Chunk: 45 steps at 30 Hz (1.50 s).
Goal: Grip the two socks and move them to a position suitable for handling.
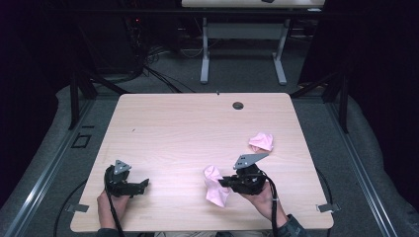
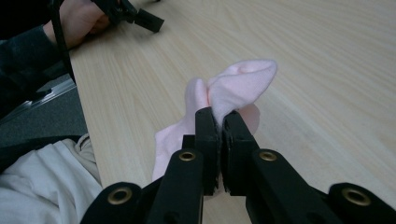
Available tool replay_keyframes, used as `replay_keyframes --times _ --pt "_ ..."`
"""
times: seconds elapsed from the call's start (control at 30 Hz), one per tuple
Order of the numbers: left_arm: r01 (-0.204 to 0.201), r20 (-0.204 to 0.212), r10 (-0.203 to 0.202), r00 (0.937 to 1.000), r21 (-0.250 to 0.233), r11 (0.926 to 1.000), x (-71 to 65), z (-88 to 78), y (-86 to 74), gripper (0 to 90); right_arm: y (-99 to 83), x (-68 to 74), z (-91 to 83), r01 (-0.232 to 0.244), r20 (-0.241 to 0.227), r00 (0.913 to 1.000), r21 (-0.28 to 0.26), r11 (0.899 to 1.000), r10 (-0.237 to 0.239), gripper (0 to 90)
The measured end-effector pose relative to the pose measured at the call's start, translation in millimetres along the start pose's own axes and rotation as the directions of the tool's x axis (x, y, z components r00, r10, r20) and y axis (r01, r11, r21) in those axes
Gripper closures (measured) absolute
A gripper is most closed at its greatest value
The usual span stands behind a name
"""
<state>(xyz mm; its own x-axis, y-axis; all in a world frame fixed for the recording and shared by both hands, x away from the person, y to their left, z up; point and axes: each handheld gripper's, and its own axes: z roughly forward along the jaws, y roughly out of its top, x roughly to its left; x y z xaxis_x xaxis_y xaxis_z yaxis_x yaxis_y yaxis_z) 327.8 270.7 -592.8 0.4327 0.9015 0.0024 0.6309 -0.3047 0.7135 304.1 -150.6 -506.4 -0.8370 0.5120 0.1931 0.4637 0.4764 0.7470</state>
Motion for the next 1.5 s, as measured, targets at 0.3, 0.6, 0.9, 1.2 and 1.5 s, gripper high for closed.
replay_keyframes --times 0.3,0.6,0.9,1.2,1.5 --pt "-0.001 0.0 0.001 1.0 0.001 1.0 0.0 0.0 0.0 0.9 -32.5 8.6 18.0 -0.036 -0.058 0.9975 0.068 0.997 0.04 85.9" --pt "-0.001 -0.001 0.001 1.0 0.001 1.0 -0.1 -0.1 0.0 0.9 -38.5 -19.5 -6.0 -0.088 0.008 0.9961 -0.018 0.996 0.088 22.7" --pt "-0.001 0.001 0.001 1.0 0.002 1.0 0.0 -0.2 0.1 0.9 -18.1 -100.9 -33.4 -0.121 0.315 0.9404 -0.041 0.992 0.128 3.1" --pt "0.0 0.0 0.0 1.0 0.0 1.0 -0.1 0.0 0.0 1.0 -10.1 -171.9 -12.4 -0.234 0.44 0.8715 -0.016 0.972 0.217 13.3" --pt "-0.001 0.0 0.001 1.0 0.0 1.0 -0.1 -0.1 0.0 1.0 -17.6 -196.3 8.2 -0.307 0.471 0.8428 0.023 0.952 0.26 33.5"
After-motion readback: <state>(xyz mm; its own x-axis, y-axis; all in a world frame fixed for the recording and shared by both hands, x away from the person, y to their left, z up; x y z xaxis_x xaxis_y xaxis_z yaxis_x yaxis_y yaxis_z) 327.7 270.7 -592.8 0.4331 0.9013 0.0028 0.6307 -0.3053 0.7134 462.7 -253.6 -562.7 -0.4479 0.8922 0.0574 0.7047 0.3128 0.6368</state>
